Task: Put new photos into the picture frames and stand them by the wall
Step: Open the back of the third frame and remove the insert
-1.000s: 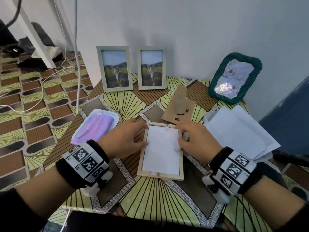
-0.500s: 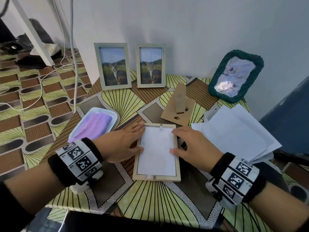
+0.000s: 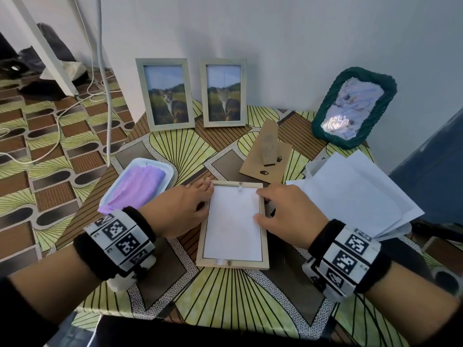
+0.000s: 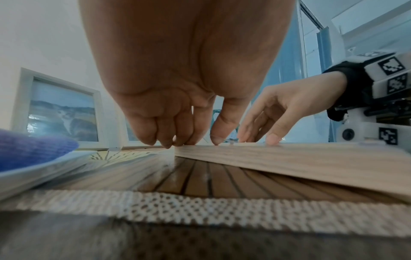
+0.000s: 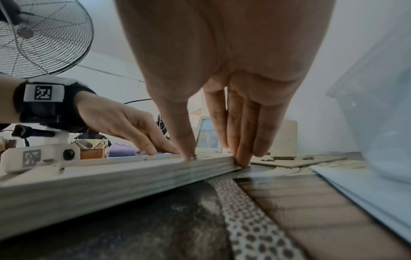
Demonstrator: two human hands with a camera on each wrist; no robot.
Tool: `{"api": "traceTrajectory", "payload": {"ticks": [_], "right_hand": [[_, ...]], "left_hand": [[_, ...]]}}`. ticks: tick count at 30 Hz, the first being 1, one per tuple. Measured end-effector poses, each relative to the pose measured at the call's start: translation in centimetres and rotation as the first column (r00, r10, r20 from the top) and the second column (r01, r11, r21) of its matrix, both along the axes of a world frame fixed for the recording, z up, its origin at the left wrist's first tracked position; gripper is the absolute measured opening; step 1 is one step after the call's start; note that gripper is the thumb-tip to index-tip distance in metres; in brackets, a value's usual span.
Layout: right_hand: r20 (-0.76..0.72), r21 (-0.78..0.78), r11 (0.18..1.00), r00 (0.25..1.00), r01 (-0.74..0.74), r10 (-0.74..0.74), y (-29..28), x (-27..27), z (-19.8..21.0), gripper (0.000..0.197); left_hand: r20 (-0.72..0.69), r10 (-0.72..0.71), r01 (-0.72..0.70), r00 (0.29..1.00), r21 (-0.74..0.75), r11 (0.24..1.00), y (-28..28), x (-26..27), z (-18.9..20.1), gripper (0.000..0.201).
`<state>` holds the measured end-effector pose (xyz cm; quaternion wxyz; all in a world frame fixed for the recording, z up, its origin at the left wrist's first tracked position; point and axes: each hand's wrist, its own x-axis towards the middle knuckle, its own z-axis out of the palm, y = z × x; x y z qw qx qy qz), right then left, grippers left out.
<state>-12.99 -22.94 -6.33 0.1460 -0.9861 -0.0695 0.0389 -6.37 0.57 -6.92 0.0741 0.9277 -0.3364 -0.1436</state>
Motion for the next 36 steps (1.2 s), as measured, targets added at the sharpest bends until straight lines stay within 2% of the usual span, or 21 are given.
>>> {"api": "traceTrajectory", "payload": {"ticks": [8, 12, 15, 18, 20, 24, 25, 27, 29, 31, 33, 36], "right_hand": [[0.03, -0.076, 0.996, 0.999, 0.038, -0.036, 1.0, 0.8, -0.1, 0.026], [0.035, -0.082, 0.996, 0.999, 0.031, -0.028, 1.1, 0.8, -0.4, 0.026], [0.046, -0.054, 0.998, 0.998, 0.035, -0.033, 0.8, 0.7, -0.6, 0.027], [0.056, 0.029, 0.999, 0.998, 0.022, -0.023, 0.2, 0.9, -0.6, 0.035], [0.072, 0.082, 0.997, 0.997, -0.009, 0.003, 0.0, 1.2, -0.5, 0.036], [0.091, 0.096, 0.99, 0.992, -0.099, 0.09, -0.3, 2.0, 0.0, 0.037], [0.079, 0.083, 0.989, 0.99, -0.125, 0.119, -0.3, 2.3, 0.1, 0.04], [0.044, 0.062, 0.981, 0.983, -0.182, 0.18, -0.2, 2.7, 0.2, 0.043], [0.013, 0.048, 0.97, 0.971, -0.237, 0.237, -0.1, 3.0, 0.1, 0.044], [-0.009, 0.01, 0.96, 0.96, -0.279, 0.279, -0.1, 3.0, -0.1, 0.046], [-0.004, -0.041, 0.951, 0.952, -0.307, 0.307, 0.0, 2.9, -0.3, 0.046], [0.014, -0.102, 0.954, 0.959, -0.281, 0.284, -0.2, 2.1, -0.3, 0.042]], "left_hand": [[0.008, -0.027, 0.027, 1.0, 0.049, 0.998, -0.1, -0.1, 0.3, 0.057], [0.013, -0.028, 0.028, 1.0, 0.033, 0.999, 0.0, -0.1, 0.3, 0.057], [-0.025, -0.015, 0.015, 1.0, -0.006, 1.0, 0.3, 0.3, 0.3, 0.055], [-0.105, 0.019, -0.024, 0.994, -0.047, 0.999, 0.8, 0.9, 0.8, 0.053], [-0.108, 0.025, -0.035, 0.994, -0.088, 0.996, 1.1, 0.6, 1.3, 0.051], [0.09, 0.047, -0.02, 0.995, -0.278, 0.96, 1.9, -1.9, 2.6, 0.033], [0.108, 0.042, -0.007, 0.993, -0.305, 0.952, 2.1, -2.7, 3.0, 0.025], [0.045, 0.002, 0.013, 0.999, -0.327, 0.945, 2.7, -4.1, 3.5, 0.014], [-0.076, -0.049, 0.025, 0.996, -0.296, 0.955, 3.4, -5.4, 3.8, 0.017], [-0.117, -0.127, 0.097, 0.985, -0.234, 0.967, 4.0, -6.5, 3.6, 0.028], [-0.076, -0.176, 0.161, 0.981, -0.168, 0.972, 4.4, -7.5, 3.1, 0.037], [0.07, -0.189, 0.194, 0.979, -0.071, 0.978, 4.8, -8.6, 2.5, 0.045]]}}
